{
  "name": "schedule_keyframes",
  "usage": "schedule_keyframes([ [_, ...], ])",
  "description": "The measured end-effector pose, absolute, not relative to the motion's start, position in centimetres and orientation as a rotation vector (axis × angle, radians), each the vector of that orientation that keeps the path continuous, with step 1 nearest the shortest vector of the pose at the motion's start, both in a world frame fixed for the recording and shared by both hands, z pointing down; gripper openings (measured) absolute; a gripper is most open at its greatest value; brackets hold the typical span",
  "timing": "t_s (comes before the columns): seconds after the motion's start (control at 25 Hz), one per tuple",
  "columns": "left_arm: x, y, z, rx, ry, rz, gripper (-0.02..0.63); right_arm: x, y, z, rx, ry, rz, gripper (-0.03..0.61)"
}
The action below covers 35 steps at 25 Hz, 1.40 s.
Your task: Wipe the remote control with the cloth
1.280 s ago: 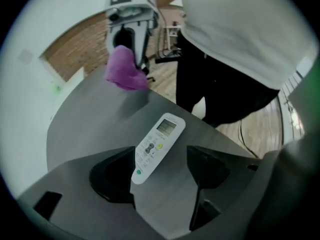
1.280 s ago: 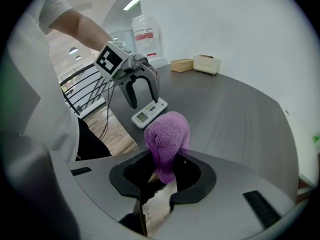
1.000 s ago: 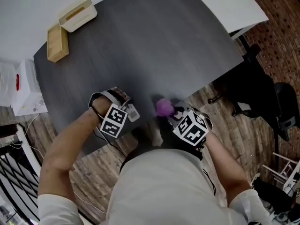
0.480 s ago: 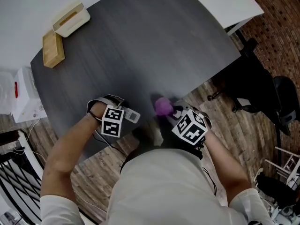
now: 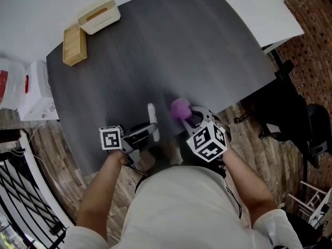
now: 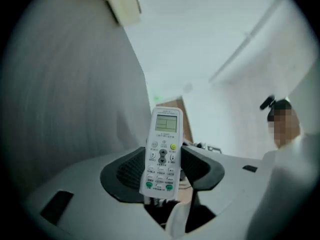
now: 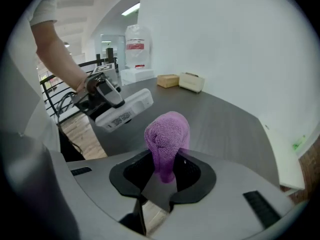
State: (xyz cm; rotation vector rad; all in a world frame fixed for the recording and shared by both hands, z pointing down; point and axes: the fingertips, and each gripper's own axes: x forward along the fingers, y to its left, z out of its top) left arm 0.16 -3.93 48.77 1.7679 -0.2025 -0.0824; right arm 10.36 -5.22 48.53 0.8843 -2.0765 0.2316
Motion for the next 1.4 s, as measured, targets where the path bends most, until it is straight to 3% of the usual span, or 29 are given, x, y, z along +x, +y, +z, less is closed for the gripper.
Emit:
schedule_keyframes([
  [0.16, 0.1, -3.3, 45.7, 1.648, -0.155, -0.388, 0.222, 7.1, -8.1, 45.5, 0.867, -2.115, 0.015, 0.108],
  [0.48, -0.7, -3.5, 43.2, 1.659, -0.139, -0.484, 0.221, -1.0, -10.1, 41.1, 0.67, -2.189, -0.344, 0.107],
  [1.4, -2.8, -5.2, 42.2, 1.689, -0.211, -0.599, 0.215, -0.6, -4.9, 40.8, 0.439, -2.222, -0.318, 0.107],
])
